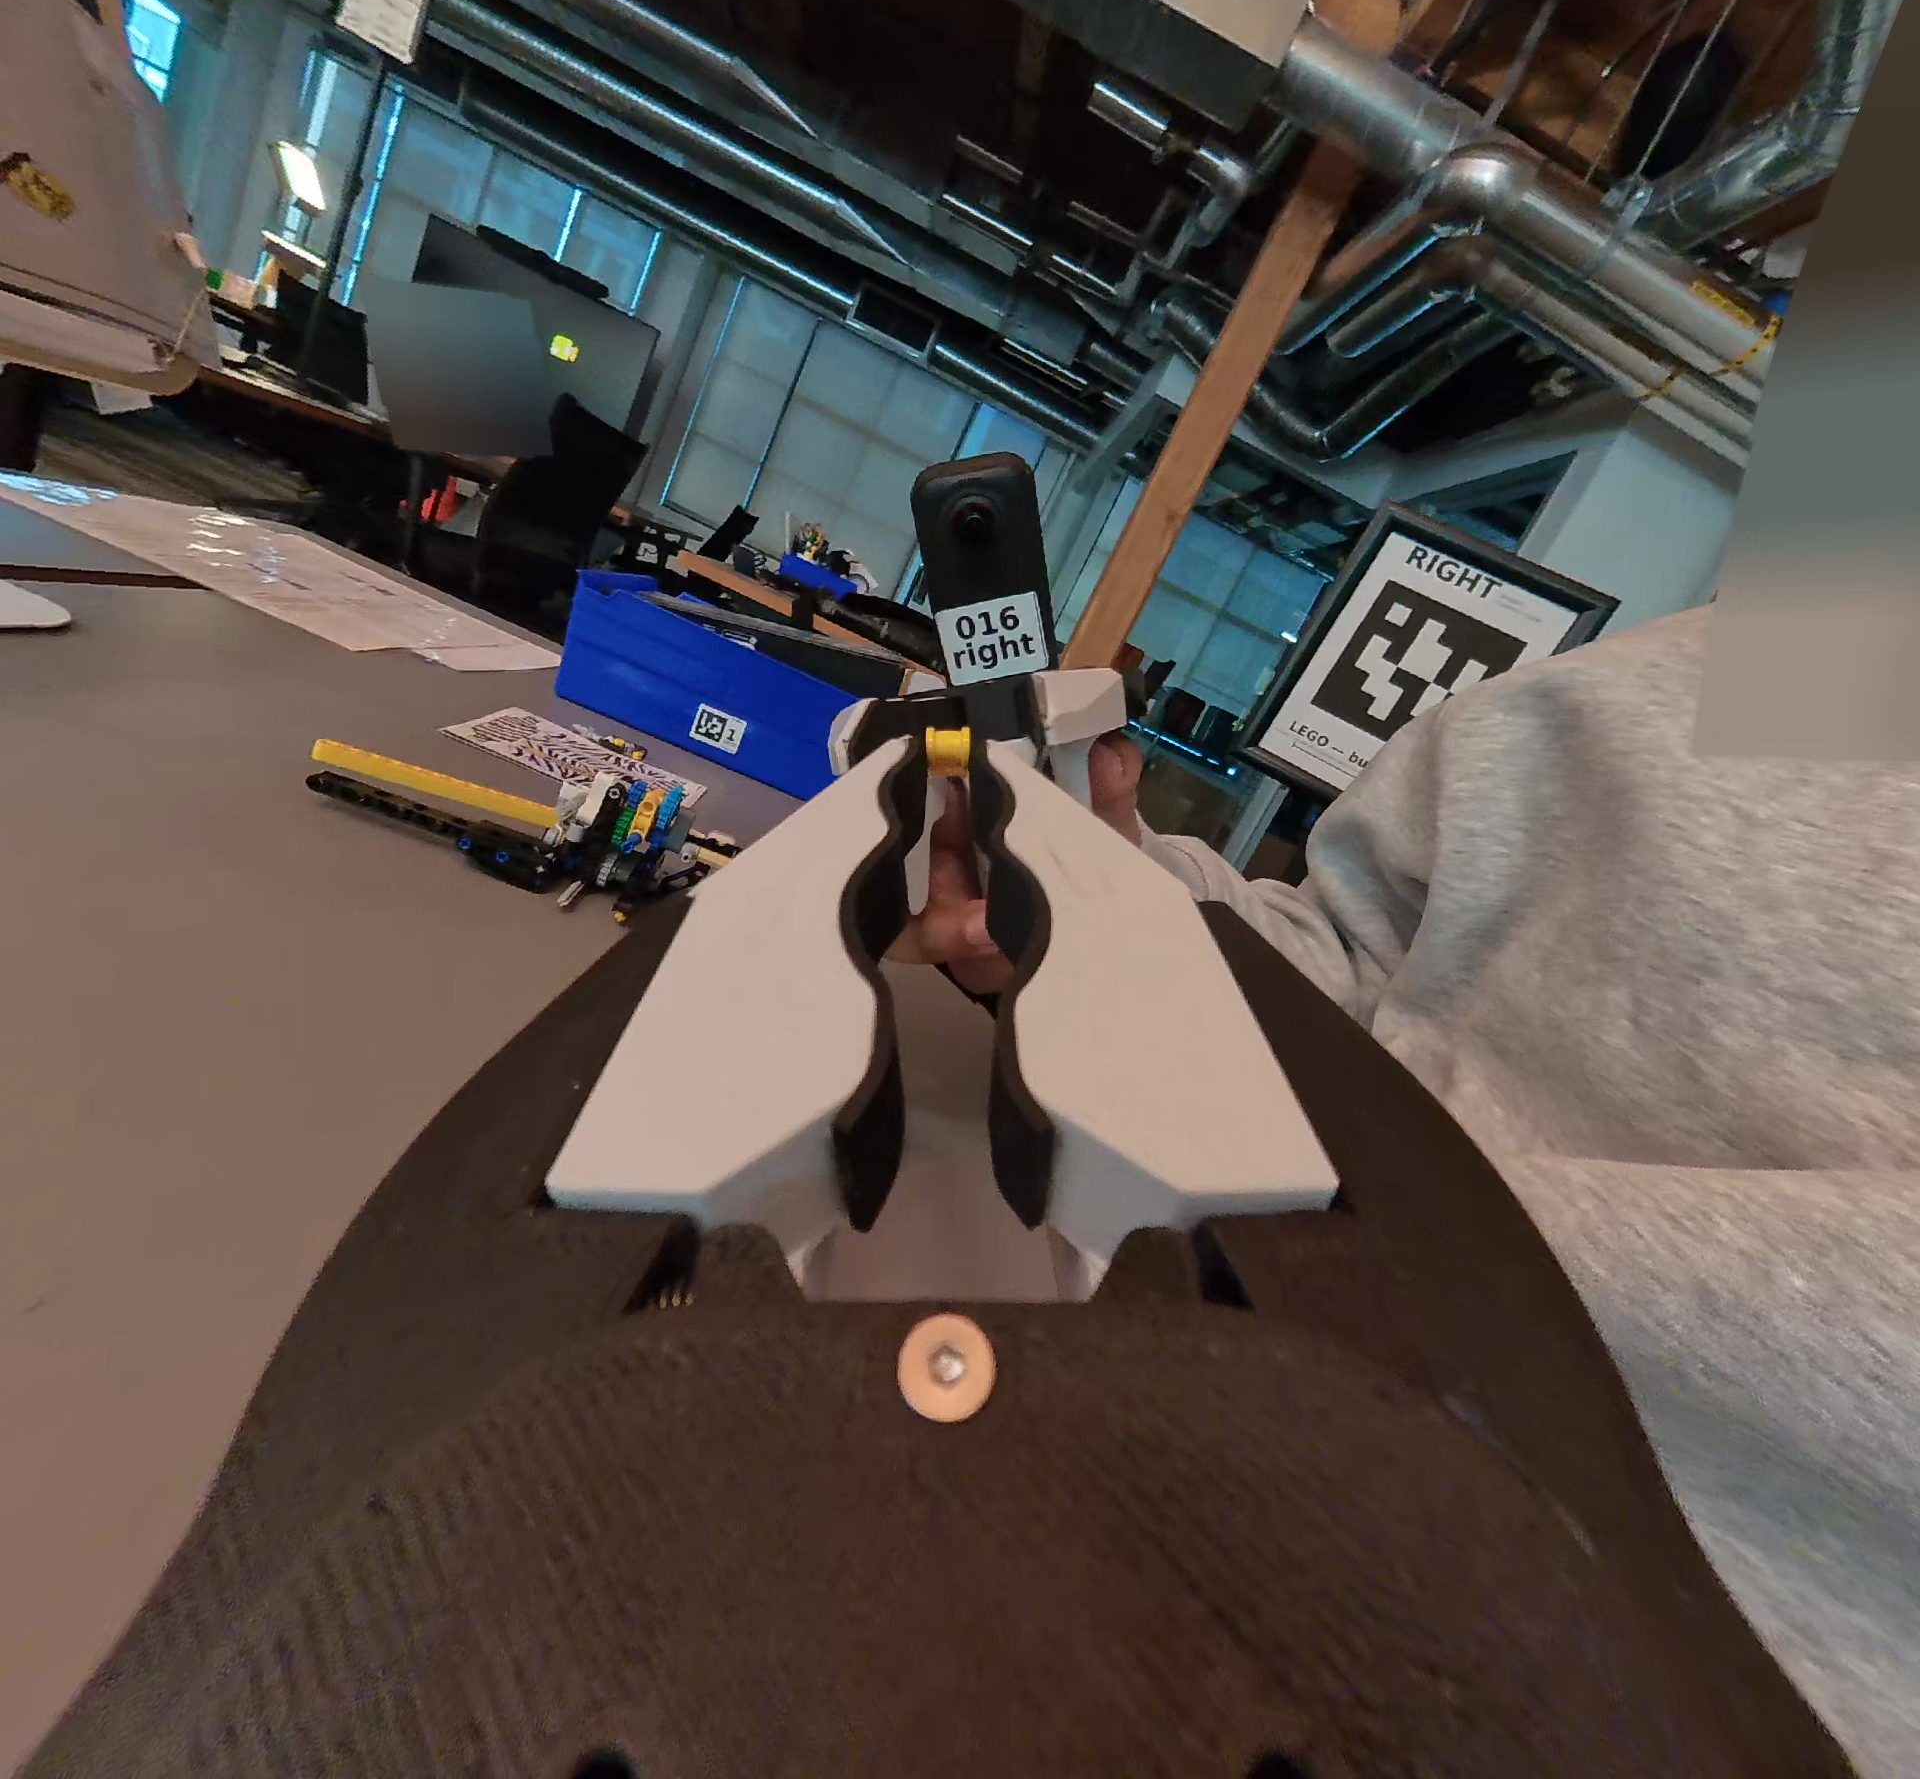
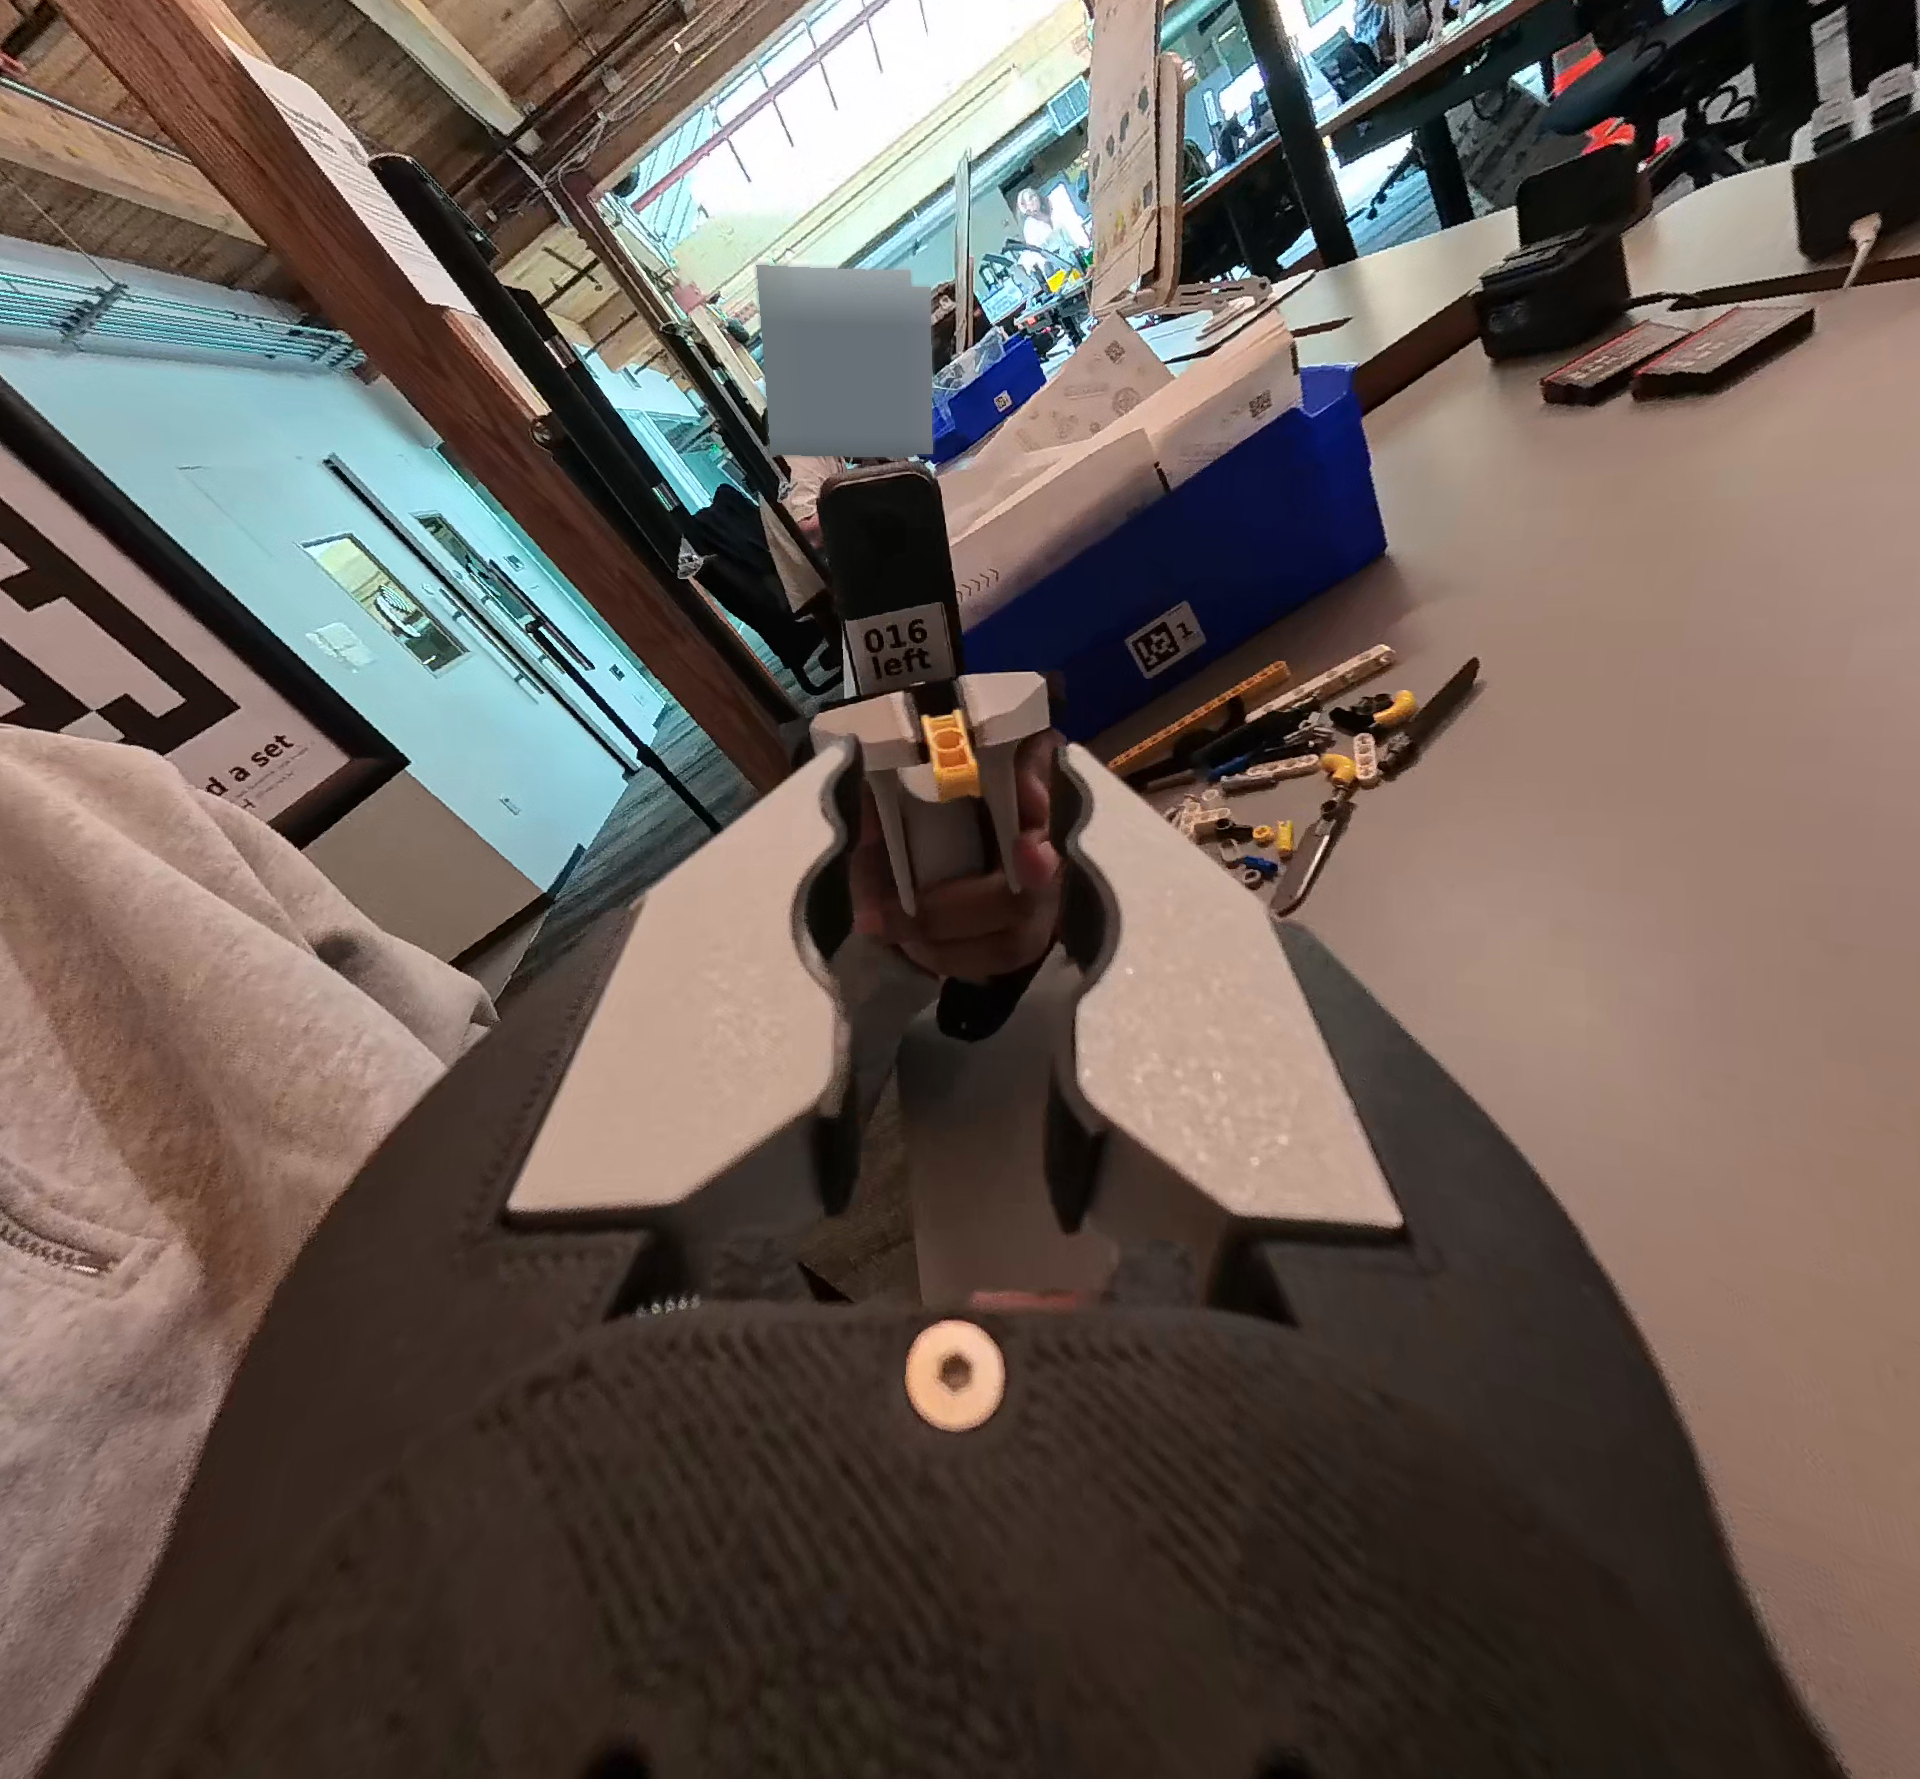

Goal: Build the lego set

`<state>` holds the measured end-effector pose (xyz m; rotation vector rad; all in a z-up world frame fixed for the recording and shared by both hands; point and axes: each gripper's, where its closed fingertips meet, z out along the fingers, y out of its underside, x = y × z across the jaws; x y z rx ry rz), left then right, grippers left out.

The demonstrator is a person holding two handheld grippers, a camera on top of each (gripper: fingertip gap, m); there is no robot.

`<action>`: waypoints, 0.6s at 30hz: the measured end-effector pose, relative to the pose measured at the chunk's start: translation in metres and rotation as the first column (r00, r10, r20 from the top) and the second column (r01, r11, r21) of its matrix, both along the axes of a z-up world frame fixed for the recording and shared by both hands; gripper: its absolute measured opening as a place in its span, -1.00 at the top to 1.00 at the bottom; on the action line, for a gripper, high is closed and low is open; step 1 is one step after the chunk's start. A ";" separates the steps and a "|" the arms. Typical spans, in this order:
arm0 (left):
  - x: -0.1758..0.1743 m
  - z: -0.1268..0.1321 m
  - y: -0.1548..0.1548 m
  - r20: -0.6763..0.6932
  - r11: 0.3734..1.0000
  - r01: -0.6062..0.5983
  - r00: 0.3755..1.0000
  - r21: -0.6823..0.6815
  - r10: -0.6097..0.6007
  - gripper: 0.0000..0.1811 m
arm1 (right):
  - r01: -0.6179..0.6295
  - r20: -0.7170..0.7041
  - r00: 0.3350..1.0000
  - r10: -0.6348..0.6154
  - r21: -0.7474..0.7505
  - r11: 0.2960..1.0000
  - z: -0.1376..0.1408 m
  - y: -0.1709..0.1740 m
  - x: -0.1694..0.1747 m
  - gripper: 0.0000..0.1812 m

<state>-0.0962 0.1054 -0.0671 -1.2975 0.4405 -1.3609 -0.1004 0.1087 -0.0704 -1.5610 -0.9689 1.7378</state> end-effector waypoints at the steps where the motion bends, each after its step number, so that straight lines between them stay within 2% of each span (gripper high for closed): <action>1: 0.000 0.000 0.000 0.002 1.000 0.002 1.000 0.001 -0.002 0.96 | -0.001 0.002 1.000 0.001 -0.001 1.000 -0.001 0.000 0.000 0.66; 6: 0.003 0.000 -0.002 0.002 1.000 0.024 1.000 -0.004 -0.024 0.96 | -0.030 -0.028 0.999 0.029 -0.018 0.999 0.000 -0.001 0.004 0.91; 11: 0.006 0.000 -0.003 0.000 0.999 0.032 0.999 -0.004 -0.032 0.96 | -0.032 -0.016 0.999 0.032 0.008 0.999 -0.001 -0.002 0.003 0.86; 16: 0.006 -0.002 0.001 -0.005 0.999 0.016 1.000 -0.030 -0.016 0.95 | -0.028 0.012 1.000 0.028 0.055 0.998 -0.003 -0.003 0.003 0.93; 18: 0.004 -0.004 0.008 -0.015 0.998 -0.043 0.999 -0.046 0.043 0.80 | -0.011 0.015 1.000 0.010 0.085 0.996 -0.001 0.003 0.007 0.93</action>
